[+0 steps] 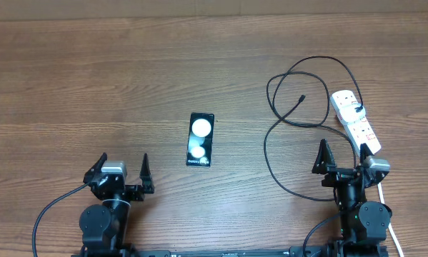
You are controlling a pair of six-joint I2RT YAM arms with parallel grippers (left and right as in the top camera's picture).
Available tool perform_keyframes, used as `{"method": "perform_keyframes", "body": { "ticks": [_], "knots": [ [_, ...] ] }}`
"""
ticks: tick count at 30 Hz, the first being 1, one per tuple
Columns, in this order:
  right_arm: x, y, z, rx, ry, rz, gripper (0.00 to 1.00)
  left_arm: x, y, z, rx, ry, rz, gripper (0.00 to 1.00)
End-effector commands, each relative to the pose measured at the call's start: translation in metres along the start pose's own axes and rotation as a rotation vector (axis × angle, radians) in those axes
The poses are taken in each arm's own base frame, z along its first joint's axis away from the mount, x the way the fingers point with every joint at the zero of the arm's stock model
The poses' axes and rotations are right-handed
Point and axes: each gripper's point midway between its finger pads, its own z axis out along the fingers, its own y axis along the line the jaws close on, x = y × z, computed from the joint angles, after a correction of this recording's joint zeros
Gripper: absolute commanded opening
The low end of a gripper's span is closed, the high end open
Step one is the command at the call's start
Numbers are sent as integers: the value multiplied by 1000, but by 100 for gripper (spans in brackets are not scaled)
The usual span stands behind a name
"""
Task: Plug charger to phone and switch on socket
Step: 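Move the left gripper forward over the black phone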
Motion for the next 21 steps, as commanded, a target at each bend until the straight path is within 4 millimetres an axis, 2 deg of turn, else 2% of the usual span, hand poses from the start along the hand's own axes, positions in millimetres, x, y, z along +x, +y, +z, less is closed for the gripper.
{"method": "perform_keyframes", "body": {
  "ticks": [1,6,12,21],
  "knots": [
    [1,0,0,-1,-8,-7,100,-30,-6,-13,27,-47,-14,100],
    [1,0,0,-1,-8,-7,100,-44,-7,-24,27,-49,-14,99],
    [1,0,0,-1,-8,-7,100,-47,-7,-30,25,-10,-25,100],
    [1,0,0,-1,-8,-7,100,-64,-9,-25,28,80,-50,100]
  ]
}}
